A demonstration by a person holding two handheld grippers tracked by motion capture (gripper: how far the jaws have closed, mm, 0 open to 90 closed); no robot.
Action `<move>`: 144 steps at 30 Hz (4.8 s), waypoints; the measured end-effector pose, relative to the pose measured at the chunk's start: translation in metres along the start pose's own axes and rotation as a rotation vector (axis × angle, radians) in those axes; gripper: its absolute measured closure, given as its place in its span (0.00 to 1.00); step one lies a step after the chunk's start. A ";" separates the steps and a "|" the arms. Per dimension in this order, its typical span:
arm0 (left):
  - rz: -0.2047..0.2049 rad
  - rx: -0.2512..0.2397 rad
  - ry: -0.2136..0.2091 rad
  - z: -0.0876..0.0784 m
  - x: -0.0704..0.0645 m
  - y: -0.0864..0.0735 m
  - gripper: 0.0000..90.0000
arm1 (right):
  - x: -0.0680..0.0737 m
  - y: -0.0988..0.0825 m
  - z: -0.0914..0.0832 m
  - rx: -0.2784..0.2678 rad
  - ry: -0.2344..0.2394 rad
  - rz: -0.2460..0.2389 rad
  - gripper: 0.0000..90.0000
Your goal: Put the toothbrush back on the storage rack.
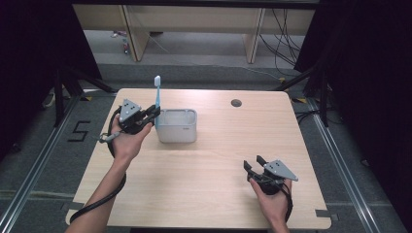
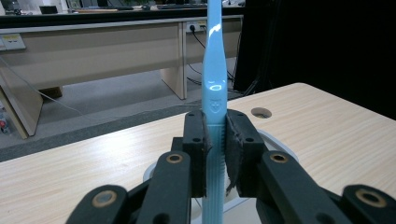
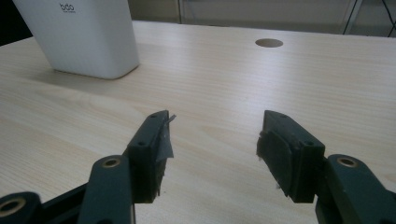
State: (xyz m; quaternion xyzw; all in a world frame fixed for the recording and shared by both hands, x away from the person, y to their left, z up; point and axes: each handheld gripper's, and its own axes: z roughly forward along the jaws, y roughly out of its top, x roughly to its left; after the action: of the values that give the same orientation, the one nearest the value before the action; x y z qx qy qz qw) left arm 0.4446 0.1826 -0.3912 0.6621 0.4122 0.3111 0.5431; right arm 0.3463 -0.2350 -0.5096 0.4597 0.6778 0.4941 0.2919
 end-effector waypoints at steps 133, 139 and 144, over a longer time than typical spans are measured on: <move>0.005 0.251 0.059 0.031 0.015 -0.034 0.80 | 0.002 -0.003 0.002 0.015 0.006 0.013 0.48; -0.008 0.197 0.084 0.011 0.019 -0.039 0.67 | 0.001 -0.002 0.002 0.019 0.006 0.003 0.48; -0.020 0.146 0.088 -0.006 0.022 -0.046 0.59 | 0.001 -0.003 0.002 0.026 0.000 -0.015 0.48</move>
State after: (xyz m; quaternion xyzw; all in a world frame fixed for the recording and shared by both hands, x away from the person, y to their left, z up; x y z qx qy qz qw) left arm 0.4403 0.2076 -0.4357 0.6814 0.4640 0.3037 0.4777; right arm 0.3466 -0.2334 -0.5128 0.4583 0.6875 0.4831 0.2897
